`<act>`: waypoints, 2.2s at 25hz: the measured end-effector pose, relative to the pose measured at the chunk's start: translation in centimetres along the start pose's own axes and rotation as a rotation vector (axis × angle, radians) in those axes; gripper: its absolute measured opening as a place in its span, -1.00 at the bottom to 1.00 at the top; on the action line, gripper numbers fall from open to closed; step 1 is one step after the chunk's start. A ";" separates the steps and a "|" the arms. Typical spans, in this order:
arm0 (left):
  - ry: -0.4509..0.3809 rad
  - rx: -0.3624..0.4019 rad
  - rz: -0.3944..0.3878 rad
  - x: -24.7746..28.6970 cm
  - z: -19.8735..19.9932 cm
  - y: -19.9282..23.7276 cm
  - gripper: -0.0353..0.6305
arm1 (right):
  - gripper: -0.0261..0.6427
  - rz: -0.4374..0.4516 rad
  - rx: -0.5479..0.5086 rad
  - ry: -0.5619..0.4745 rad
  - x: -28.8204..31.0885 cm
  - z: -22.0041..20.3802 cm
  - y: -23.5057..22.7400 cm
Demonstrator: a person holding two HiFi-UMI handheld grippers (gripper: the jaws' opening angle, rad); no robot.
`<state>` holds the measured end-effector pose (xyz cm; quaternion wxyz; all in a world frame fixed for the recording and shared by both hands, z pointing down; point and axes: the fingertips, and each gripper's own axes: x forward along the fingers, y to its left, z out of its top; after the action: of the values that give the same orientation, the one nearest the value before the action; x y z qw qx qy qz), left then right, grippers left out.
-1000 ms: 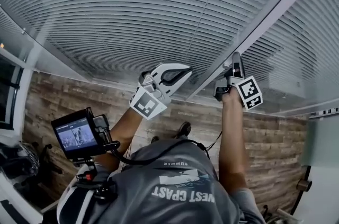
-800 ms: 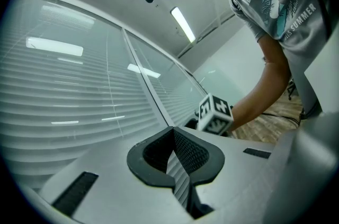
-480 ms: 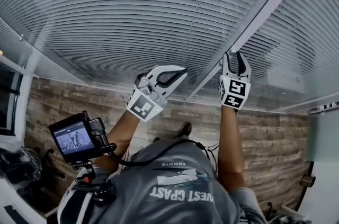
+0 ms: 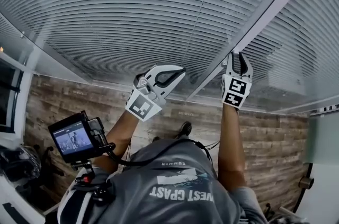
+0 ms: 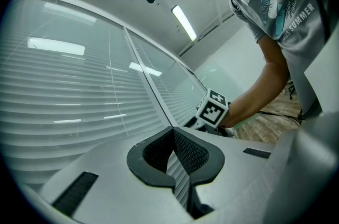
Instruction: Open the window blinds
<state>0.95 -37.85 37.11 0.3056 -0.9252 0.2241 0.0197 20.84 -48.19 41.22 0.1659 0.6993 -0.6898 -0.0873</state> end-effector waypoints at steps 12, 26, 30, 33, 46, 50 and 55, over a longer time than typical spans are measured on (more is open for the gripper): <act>-0.012 -0.004 -0.022 0.3 0.3 -0.8 -0.89 | -0.56 0.114 0.460 -0.066 -1.2 0.1 -0.2; -0.004 -0.015 -0.024 0.1 -0.5 -1.2 -0.89 | -0.57 -0.077 -0.624 0.055 -0.4 -1.0 0.8; -0.008 -0.008 -0.046 0.6 0.0 -1.5 -0.89 | -0.56 0.074 0.106 -0.040 -1.1 0.5 0.2; -0.005 -0.010 -0.041 0.5 -0.1 -1.5 -0.89 | -0.56 0.063 0.349 -0.069 -1.3 0.8 -1.2; -0.003 -0.020 -0.038 0.3 -0.3 -1.7 -0.89 | -0.57 -0.070 -0.672 0.053 -0.3 0.1 1.4; -0.008 -0.017 -0.044 0.5 0.2 -1.7 -0.89 | -0.57 0.071 0.119 -0.014 -1.2 0.4 -0.2; 0.008 -0.025 -0.036 0.2 -0.6 -1.6 -0.89 | -0.57 0.073 0.281 -0.010 -0.5 -0.4 -0.8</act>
<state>1.74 -37.09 38.43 0.2936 -0.9329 0.2082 0.0131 21.74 -47.62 41.26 0.0658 0.6898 -0.7209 0.0128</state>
